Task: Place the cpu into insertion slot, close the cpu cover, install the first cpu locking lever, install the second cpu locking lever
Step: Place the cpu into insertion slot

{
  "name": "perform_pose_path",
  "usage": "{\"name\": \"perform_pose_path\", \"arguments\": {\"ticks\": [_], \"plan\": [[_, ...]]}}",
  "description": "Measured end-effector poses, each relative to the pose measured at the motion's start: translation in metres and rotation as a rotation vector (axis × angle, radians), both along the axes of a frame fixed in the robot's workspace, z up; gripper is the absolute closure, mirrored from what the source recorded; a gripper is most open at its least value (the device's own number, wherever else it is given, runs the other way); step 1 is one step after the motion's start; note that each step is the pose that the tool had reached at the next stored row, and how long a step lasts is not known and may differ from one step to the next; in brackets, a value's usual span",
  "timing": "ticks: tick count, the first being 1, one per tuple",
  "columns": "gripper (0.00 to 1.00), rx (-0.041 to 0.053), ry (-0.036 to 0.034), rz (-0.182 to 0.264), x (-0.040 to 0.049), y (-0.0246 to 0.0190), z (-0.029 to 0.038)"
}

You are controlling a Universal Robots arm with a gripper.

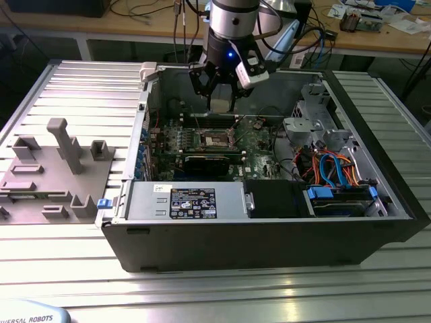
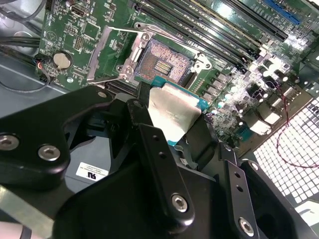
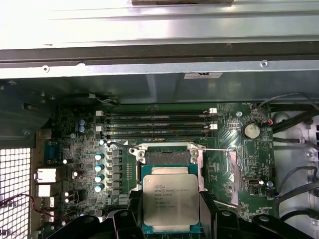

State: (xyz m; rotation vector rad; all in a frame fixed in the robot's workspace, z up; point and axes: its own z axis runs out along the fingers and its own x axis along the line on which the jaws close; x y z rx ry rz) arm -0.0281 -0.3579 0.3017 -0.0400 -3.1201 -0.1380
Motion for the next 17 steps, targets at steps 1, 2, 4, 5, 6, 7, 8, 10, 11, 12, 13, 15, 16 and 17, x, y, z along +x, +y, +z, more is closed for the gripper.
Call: {"name": "perform_pose_path", "arguments": {"ticks": [1, 2, 4, 5, 6, 7, 8, 10, 11, 12, 13, 15, 16, 17], "plan": [[0.46, 0.0, 0.0, 0.0, 0.0, 0.0, -0.0003], [0.46, 0.0, 0.0, 0.0, 0.0, 0.0, -0.0005], [0.46, 0.0, 0.0, 0.0, 0.0, 0.0, -0.0009], [0.46, 0.0001, 0.0, 0.0, 0.0, 0.0, -0.0011], [0.46, 0.0001, 0.0, 0.0, 0.0, 0.0, -0.0014], [0.46, 0.0, 0.0, 0.0, 0.0, 0.0, -0.0016], [0.46, 0.0, 0.0, 0.0, 0.0, 0.0, -0.0018], [0.46, 0.0, 0.0, 0.0, 0.0, 0.0, -0.0024], [0.46, 0.0001, 0.0, 0.0, 0.0, 0.0, -0.0026], [0.46, 0.0, 0.0, 0.0, 0.0, 0.0, -0.0027], [0.46, 0.0, 0.0, 0.0, 0.0, 0.0, -0.0029], [0.46, 0.0, 0.0, 0.0, 0.0, 0.0, -0.0034], [0.46, 0.0, 0.0, 0.0, 0.0, 0.0, -0.0037], [0.46, 0.0, 0.0, 0.0, 0.0, 0.0, -0.0038]]}}
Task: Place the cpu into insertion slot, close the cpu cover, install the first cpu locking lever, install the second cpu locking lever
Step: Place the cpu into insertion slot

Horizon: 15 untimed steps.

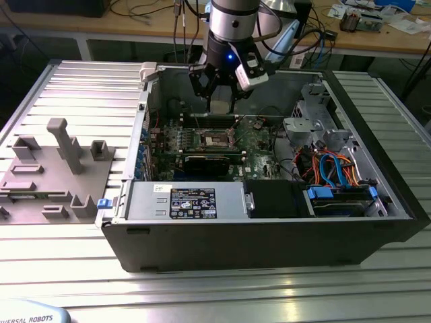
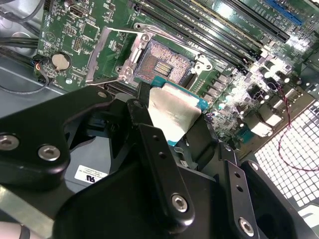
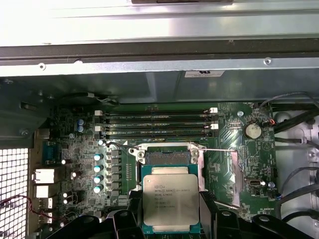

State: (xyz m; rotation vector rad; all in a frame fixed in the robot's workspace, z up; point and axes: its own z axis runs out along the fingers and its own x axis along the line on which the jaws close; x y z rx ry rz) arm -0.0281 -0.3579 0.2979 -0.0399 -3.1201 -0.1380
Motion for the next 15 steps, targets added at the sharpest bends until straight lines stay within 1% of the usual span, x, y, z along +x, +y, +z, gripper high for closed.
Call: {"name": "perform_pose_path", "arguments": {"ticks": [15], "plan": [[0.46, 0.0001, 0.0, 0.0, 0.0, 0.0, -0.0033]]}}
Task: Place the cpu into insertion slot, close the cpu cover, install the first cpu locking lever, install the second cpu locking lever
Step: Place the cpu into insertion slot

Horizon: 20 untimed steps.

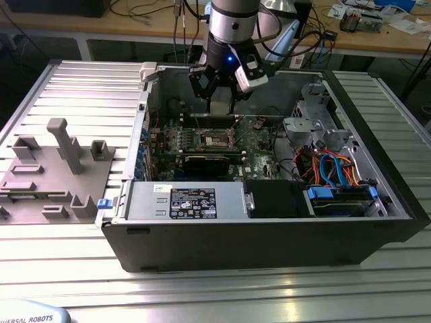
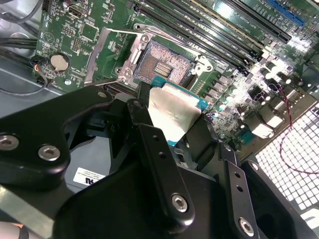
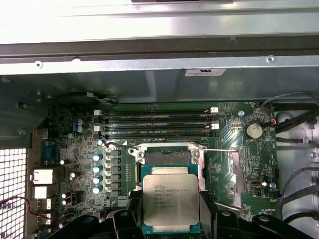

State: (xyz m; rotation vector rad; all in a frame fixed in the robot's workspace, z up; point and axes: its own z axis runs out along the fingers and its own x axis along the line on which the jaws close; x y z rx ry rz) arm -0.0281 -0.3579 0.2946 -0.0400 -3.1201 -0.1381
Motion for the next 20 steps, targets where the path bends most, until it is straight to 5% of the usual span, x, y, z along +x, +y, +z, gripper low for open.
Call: {"name": "perform_pose_path", "arguments": {"ticks": [12, 16, 20], "plan": [[0.46, -0.0021, 0.0, 0.0, 0.0, 0.0, -0.0047], [0.46, -0.0329, 0.0, 0.0, -0.0001, 0.0, -0.0066], [0.46, -0.0343, 0.0001, 0.0, -0.0001, 0.0, -0.0081]]}}
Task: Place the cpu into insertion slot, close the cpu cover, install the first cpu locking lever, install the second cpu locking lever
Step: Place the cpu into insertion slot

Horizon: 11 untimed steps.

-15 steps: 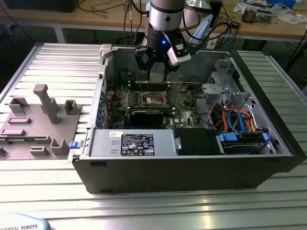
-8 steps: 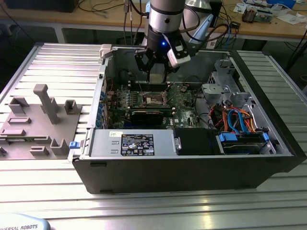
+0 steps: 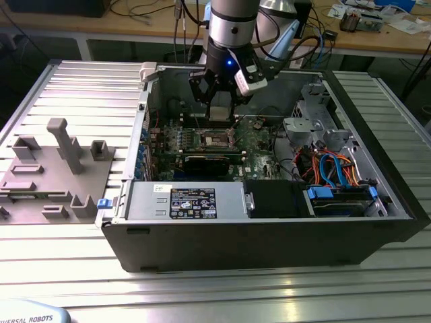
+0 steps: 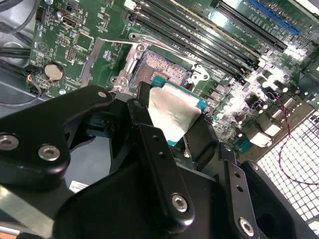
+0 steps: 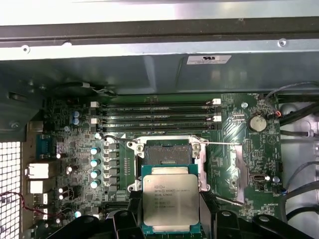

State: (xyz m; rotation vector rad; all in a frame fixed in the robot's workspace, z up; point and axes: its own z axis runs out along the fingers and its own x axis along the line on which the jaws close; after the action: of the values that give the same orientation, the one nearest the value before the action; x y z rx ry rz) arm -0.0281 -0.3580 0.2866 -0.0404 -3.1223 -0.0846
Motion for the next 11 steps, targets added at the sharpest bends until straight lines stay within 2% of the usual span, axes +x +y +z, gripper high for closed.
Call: {"name": "perform_pose_path", "arguments": {"ticks": [11], "plan": [[0.46, 0.0001, -0.0001, 0.0, 0.0, 0.0, -0.0018]]}}
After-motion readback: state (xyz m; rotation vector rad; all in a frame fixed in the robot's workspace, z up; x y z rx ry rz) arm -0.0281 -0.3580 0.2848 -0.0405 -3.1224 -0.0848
